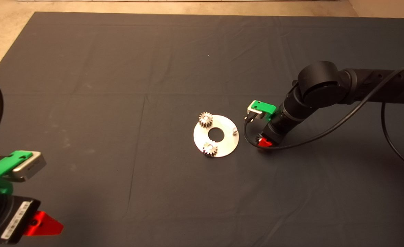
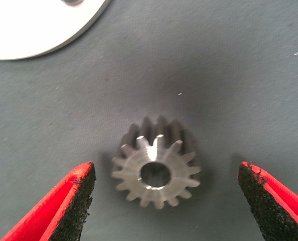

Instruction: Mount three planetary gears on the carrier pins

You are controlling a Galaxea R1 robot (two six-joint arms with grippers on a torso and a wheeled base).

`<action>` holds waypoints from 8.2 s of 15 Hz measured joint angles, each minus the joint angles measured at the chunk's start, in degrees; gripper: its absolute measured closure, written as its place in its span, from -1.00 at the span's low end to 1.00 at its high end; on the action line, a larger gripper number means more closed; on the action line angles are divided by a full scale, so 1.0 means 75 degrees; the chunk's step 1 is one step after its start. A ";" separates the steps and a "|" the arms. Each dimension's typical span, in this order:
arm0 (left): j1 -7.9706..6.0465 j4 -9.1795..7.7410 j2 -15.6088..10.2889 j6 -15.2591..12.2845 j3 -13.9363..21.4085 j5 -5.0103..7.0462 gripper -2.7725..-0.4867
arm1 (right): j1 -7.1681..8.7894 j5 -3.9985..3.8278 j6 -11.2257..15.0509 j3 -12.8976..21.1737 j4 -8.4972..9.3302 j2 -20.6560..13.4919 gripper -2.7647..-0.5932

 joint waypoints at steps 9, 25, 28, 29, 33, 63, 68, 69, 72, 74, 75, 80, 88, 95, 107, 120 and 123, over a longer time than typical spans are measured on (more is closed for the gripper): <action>-0.0001 -0.0051 -0.0026 0.0020 0.0002 0.0000 -0.61 | -0.0133 -0.0004 -0.0003 0.0018 -0.0107 -0.0006 -0.26; -0.0001 -0.0077 -0.0210 0.0023 0.0002 0.0000 -0.61 | -0.0236 0.0006 -0.0003 0.0054 -0.0389 -0.0006 0.13; -0.0001 -0.0080 -0.0236 0.0023 0.0002 -0.0002 -0.61 | -0.0289 0.0016 -0.0003 0.0083 -0.0399 -0.0006 0.28; 0.0001 -0.0080 -0.0260 0.0023 0.0006 0.0000 -0.61 | -0.0320 0.0006 -0.0003 0.0083 -0.0419 -0.0003 0.28; 0.0002 -0.0089 -0.0359 0.0023 0.0014 0.0000 -0.61 | -0.0320 0.0011 -0.0003 0.0106 -0.0438 0.0012 0.41; -0.0001 -0.0196 -0.0443 0.0020 0.0063 0.0000 -0.61 | 0.0295 -0.0864 0.0455 0.0761 -0.0562 0.0968 0.53; -0.0001 -0.0196 -0.0444 0.0018 0.0063 0.0000 -0.61 | 0.0297 -0.0857 0.0449 -0.0271 -0.0555 0.1436 0.53; -0.0001 -0.0199 -0.0444 0.0015 0.0063 0.0000 -0.61 | 0.0297 -0.0869 0.0445 -0.0416 -0.0555 0.1545 0.53; -0.0001 -0.0196 -0.0467 0.0015 0.0063 0.0000 -0.61 | 0.0297 -0.0919 0.0445 -0.0436 -0.0542 0.1582 0.53; -0.0001 -0.0199 -0.0486 0.0011 0.0063 0.0000 -0.61 | 0.0297 -0.0919 0.0445 -0.0436 -0.0537 0.1581 0.53; -0.0001 -0.0199 -0.0489 0.0011 0.0063 0.0000 -0.61 | 0.0297 -0.0924 0.0448 -0.0436 -0.0536 0.1584 0.53; -0.0001 -0.0199 -0.0530 0.0011 0.0063 0.0000 -0.61 | 0.0407 -0.0878 0.0455 -0.0434 -0.0526 0.1584 0.53; -0.0001 -0.0202 -0.0530 0.0009 0.0063 0.0000 -0.61 | 0.0627 -0.0828 0.0486 -0.0424 -0.0497 0.1584 0.53; -0.0001 -0.0202 -0.0530 0.0011 0.0063 0.0000 -0.61 | 0.0571 -0.0776 0.0519 -0.0427 -0.0471 0.1584 0.53; -0.0001 -0.0199 -0.0530 0.0011 0.0063 0.0000 -0.61 | 0.0571 -0.0389 0.0691 -0.0427 -0.0411 0.1581 0.53; -0.0001 -0.0206 -0.0530 0.0011 0.0063 0.0000 -0.61 | 0.0405 -0.0371 0.0684 -0.0623 -0.0264 0.1711 0.54; -0.0001 -0.0206 -0.0530 0.0011 0.0063 0.0000 -0.61 | 0.0405 -0.0357 0.0684 -0.0644 -0.0261 0.1793 0.54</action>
